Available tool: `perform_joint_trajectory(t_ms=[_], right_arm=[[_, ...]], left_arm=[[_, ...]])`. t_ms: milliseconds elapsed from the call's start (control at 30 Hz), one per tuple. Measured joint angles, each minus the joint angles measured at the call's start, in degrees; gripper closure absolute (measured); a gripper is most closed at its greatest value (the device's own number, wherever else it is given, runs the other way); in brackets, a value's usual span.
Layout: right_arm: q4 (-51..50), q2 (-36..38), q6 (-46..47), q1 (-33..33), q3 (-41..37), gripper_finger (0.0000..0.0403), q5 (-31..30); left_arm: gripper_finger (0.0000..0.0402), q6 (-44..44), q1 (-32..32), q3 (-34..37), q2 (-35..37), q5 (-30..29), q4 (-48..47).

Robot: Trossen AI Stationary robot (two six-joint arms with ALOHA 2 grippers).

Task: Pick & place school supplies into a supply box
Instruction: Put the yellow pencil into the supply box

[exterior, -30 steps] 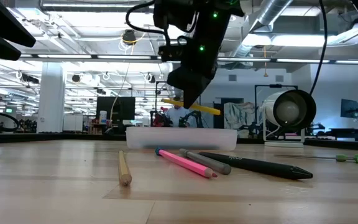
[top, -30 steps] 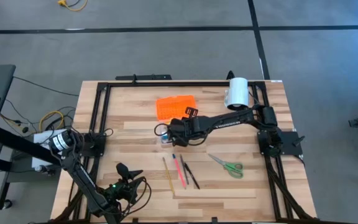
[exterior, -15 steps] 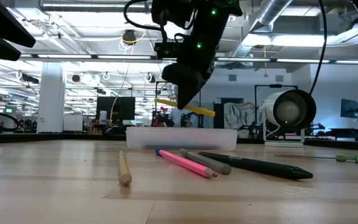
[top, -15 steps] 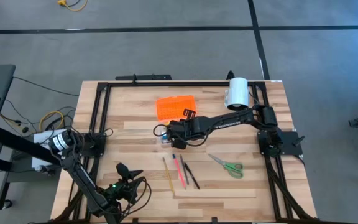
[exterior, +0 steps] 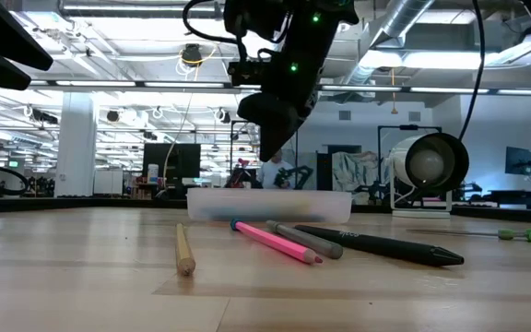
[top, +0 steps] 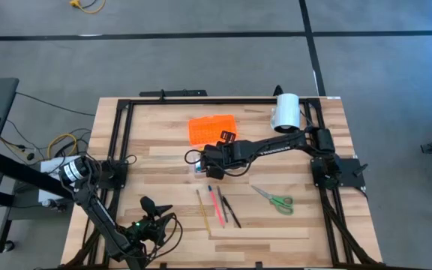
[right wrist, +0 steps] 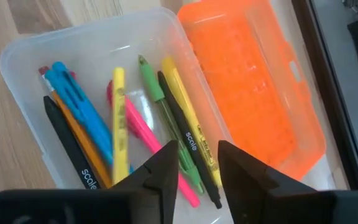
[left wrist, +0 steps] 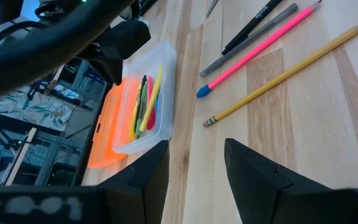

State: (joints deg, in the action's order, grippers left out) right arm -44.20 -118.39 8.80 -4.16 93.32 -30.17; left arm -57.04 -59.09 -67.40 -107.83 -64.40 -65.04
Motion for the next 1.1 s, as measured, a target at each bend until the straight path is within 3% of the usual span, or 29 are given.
perform_joint_trajectory(t_ms=[233, 500, 833, 933, 1100], right_arm=[[3.36, 0.0, -4.51, -5.94, 0.0, 0.0294, -0.83], [3.48, 0.71, -7.32, -15.29, 0.0, 0.0294, -10.74], [2.75, 2.95, -2.05, -27.54, 0.04, 0.0294, -21.33], [1.8, 3.04, 0.19, -31.64, 0.04, 0.0294, -26.07], [-2.51, 3.04, 5.88, -38.32, 0.04, 0.0294, -36.3]], left_arm=[[0.0255, -0.04, -0.01, 0.0, 0.0, -0.83, 0.02], [0.0255, 2.57, 1.32, 0.02, -0.02, -1.04, 3.58], [0.0255, 4.39, 5.25, 0.02, -0.01, -10.49, 5.98], [0.0255, 5.25, 6.59, 0.02, 0.0, -9.09, 8.19], [0.0255, 16.95, 9.73, 0.04, -0.04, 1.89, 17.03]])
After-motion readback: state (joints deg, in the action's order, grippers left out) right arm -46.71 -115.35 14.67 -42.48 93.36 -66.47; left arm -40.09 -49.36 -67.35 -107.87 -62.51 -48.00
